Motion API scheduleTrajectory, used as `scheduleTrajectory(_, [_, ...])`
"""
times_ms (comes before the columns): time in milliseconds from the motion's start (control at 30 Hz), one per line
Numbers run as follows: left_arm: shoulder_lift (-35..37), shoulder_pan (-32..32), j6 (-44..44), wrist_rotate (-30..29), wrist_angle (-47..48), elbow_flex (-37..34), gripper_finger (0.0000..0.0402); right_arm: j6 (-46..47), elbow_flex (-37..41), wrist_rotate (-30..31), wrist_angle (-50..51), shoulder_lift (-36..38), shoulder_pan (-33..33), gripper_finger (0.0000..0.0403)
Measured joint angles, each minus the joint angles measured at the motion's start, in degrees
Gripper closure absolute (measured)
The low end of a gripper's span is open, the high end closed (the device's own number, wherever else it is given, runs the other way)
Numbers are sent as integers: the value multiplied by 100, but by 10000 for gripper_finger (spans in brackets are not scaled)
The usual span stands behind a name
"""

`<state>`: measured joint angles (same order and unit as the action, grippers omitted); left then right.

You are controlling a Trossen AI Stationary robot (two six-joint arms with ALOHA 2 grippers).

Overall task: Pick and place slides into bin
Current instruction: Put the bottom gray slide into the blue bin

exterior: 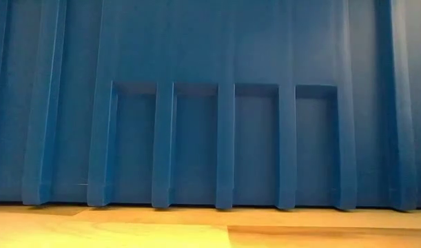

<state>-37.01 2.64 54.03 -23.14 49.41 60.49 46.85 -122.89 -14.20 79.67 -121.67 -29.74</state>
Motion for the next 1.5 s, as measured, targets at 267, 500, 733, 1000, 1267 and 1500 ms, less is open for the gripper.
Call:
scheduleTrajectory(267, [0, 0, -22, 6, 2, 2, 254, -525, -1046, 98, 554, -2, 179, 84])
scheduleTrajectory(500, [0, 1, -21, 19, 4, 0, 254, -742, -967, 208, 186, 463, 692, 84])
scheduleTrajectory(733, [-88, 0, -23, -25, 6, 0, 254, -746, -1215, 891, -27, 623, 1817, 84])
scheduleTrajectory(1000, [-118, 0, 44, -41, 2, 0, 254, -1148, -1183, 635, 239, 841, 2451, 84])
scheduleTrajectory(1267, [-157, 0, 36, -42, 22, 0, 254, -2072, -1209, -50, 47, 1298, 3286, 84])
scheduleTrajectory(1500, [-302, 0, 20, -74, 33, 2, 254, -2036, -1205, 241, -57, 1768, 3747, 84])
